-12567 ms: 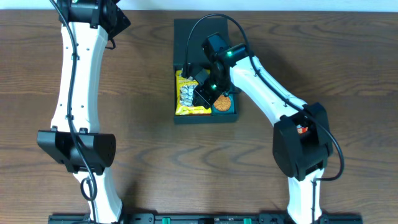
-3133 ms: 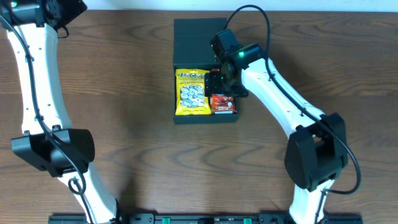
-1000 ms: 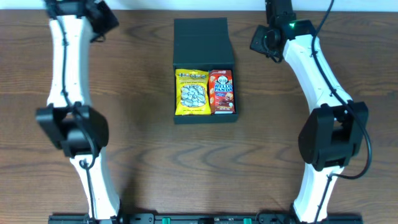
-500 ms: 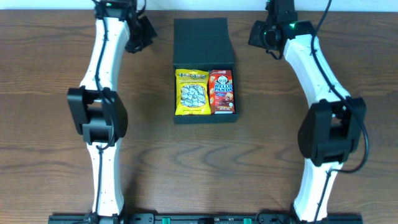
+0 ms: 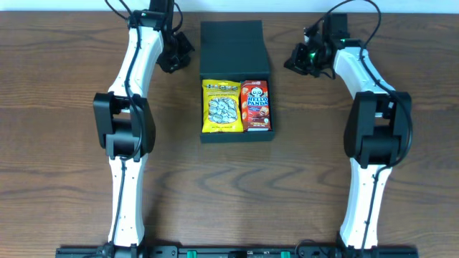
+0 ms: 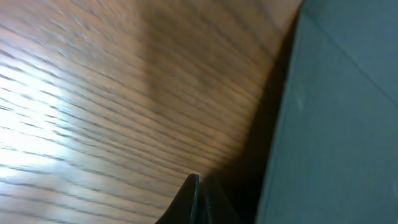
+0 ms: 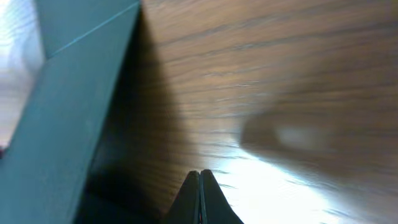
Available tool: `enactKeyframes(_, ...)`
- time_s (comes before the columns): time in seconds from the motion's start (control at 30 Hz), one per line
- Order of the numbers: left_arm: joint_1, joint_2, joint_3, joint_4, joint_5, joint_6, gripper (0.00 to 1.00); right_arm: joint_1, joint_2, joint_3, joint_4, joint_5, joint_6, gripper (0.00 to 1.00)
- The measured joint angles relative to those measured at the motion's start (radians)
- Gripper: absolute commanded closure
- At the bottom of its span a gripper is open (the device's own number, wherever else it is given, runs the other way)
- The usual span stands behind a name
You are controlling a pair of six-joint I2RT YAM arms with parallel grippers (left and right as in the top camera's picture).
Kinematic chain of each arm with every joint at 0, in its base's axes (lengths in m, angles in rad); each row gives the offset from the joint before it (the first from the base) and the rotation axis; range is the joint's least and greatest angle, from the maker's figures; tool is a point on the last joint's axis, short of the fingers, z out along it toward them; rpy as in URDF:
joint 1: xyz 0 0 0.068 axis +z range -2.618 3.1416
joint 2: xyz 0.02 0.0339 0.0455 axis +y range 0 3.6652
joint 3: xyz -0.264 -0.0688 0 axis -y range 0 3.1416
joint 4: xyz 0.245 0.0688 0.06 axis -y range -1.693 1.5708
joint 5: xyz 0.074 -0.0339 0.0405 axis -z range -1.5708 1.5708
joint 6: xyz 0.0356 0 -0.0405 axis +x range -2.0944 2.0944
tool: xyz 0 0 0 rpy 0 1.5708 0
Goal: Pack container
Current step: 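Grip the black box lid edges with both grippers to close it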
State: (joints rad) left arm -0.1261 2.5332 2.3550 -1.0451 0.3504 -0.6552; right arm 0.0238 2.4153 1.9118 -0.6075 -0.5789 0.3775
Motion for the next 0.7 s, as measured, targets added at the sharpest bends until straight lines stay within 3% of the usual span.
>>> enactKeyframes(0.3,0.0,0.072,0.0,0.009,0.081,-0.081,0.94,0.004,0.004,0.0,0.02,-0.1,0.0,0.98)
enactKeyframes(0.7,0.0,0.078,0.0,0.048,0.133,-0.101,0.94,0.039,0.008,0.0,0.015,-0.141,0.0,0.98)
